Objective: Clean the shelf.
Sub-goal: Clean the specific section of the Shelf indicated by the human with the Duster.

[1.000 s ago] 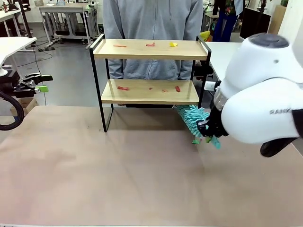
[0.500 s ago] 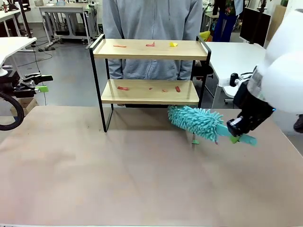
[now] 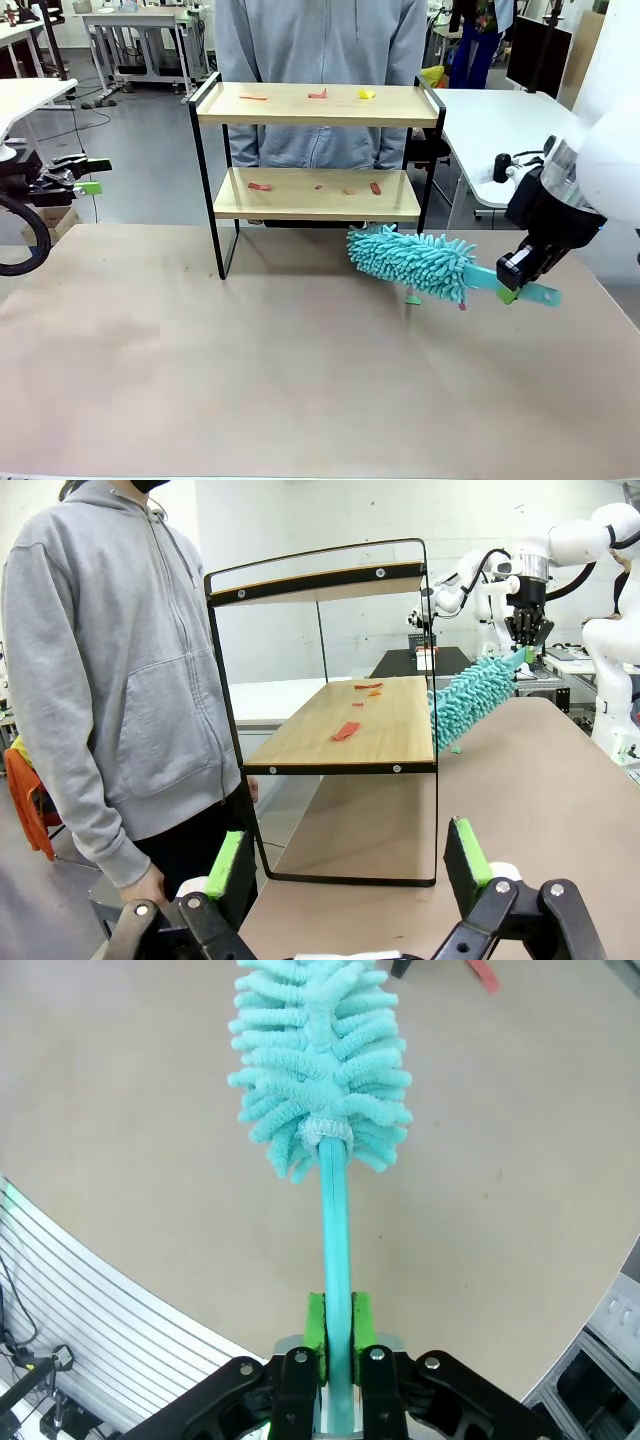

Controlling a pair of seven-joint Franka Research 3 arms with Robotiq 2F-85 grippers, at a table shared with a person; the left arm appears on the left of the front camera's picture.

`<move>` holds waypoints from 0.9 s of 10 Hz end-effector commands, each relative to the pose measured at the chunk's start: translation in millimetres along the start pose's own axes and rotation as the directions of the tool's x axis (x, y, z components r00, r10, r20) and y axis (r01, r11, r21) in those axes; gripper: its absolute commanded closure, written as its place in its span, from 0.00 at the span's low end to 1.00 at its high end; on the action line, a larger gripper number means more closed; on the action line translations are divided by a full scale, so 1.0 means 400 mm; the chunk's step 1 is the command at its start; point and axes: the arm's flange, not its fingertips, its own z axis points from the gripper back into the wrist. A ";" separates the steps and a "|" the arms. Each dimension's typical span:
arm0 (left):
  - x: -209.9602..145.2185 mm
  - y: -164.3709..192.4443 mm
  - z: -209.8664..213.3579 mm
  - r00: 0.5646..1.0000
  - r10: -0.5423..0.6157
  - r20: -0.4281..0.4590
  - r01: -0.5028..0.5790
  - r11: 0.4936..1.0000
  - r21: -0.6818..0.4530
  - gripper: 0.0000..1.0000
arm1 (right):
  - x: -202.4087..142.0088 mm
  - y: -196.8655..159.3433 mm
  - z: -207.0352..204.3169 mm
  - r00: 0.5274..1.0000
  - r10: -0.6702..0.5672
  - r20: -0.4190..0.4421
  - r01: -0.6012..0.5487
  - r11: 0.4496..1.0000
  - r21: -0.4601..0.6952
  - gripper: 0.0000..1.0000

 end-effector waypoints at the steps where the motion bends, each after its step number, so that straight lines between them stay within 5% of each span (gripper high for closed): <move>1: 0.007 -0.003 -0.002 1.000 -0.012 -0.002 0.012 1.000 0.003 0.00 | 0.004 0.009 -0.002 0.999 -0.035 -0.001 0.035 0.999 -0.015 0.87; 6: 0.007 -0.003 -0.002 1.000 -0.012 -0.002 0.012 1.000 0.003 0.00 | -0.040 -0.151 0.022 0.959 0.263 0.103 -0.275 0.952 0.136 0.87; 9: 0.007 -0.003 -0.002 1.000 -0.012 -0.002 0.012 1.000 0.003 0.00 | -0.077 -0.166 0.074 0.883 0.449 0.136 -0.469 0.852 0.234 0.87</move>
